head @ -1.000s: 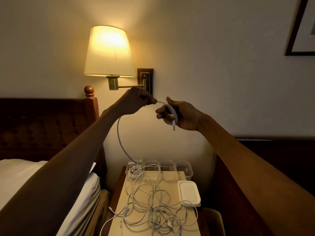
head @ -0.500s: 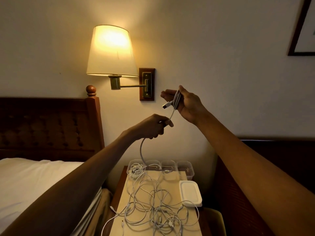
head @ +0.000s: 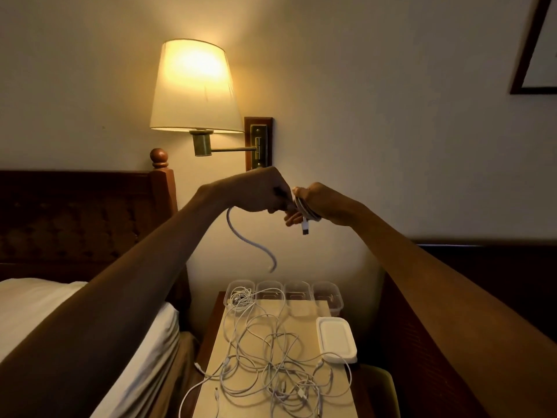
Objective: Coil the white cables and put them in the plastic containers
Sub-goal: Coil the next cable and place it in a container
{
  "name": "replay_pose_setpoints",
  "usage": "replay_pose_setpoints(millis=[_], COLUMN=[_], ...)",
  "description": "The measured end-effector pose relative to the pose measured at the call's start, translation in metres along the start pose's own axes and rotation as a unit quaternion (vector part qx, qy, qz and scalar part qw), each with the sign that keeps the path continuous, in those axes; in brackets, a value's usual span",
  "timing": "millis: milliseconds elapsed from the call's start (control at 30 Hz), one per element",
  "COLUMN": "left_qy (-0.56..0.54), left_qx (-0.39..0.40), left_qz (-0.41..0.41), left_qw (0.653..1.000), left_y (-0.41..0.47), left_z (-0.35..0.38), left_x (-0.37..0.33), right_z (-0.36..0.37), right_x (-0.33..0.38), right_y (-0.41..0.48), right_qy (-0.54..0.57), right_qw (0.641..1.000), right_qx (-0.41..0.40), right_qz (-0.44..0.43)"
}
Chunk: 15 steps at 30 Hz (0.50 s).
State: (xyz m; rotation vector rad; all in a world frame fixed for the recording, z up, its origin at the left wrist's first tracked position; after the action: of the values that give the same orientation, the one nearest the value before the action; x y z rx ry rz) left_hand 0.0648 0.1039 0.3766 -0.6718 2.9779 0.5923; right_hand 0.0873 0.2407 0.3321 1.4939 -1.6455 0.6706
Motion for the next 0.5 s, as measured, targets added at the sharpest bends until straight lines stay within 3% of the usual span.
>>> replay_pose_setpoints(millis=[100,267,433,500], left_qy=[-0.002,0.016,0.021,0.013], left_qx=[-0.024,-0.109,-0.184,-0.191], left_qz=[0.005,0.011,-0.028,-0.044], left_qw=[1.000,0.994,0.982,0.980], left_y=[0.000,0.002,-0.006,-0.009], left_z=[-0.010,-0.014,0.006,0.018], left_x=[0.009,0.026,0.032,0.030], right_z=[0.004,0.000,-0.009,-0.012], right_x=[-0.011,-0.016,-0.001,0.003], right_y=[-0.007,-0.022,-0.024,-0.024], right_qy=[0.011,0.188,0.386,0.432], right_qw=[0.995,0.964,0.899,0.886], right_qx=[0.099,0.187,0.207,0.170], right_qz=[0.002,0.006,0.003,-0.010])
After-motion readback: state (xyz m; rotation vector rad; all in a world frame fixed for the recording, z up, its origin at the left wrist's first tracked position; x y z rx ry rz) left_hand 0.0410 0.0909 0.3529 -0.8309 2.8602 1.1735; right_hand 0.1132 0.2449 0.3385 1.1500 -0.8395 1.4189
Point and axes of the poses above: each hand's wrist, its own y-axis towards the middle knuckle, its own z-axis out of the palm, x = y × z, the point moved 4 cm from there along y, towards the middle knuckle, and after that the axes turned 8 degrees about -x, right-handed, at the moved point
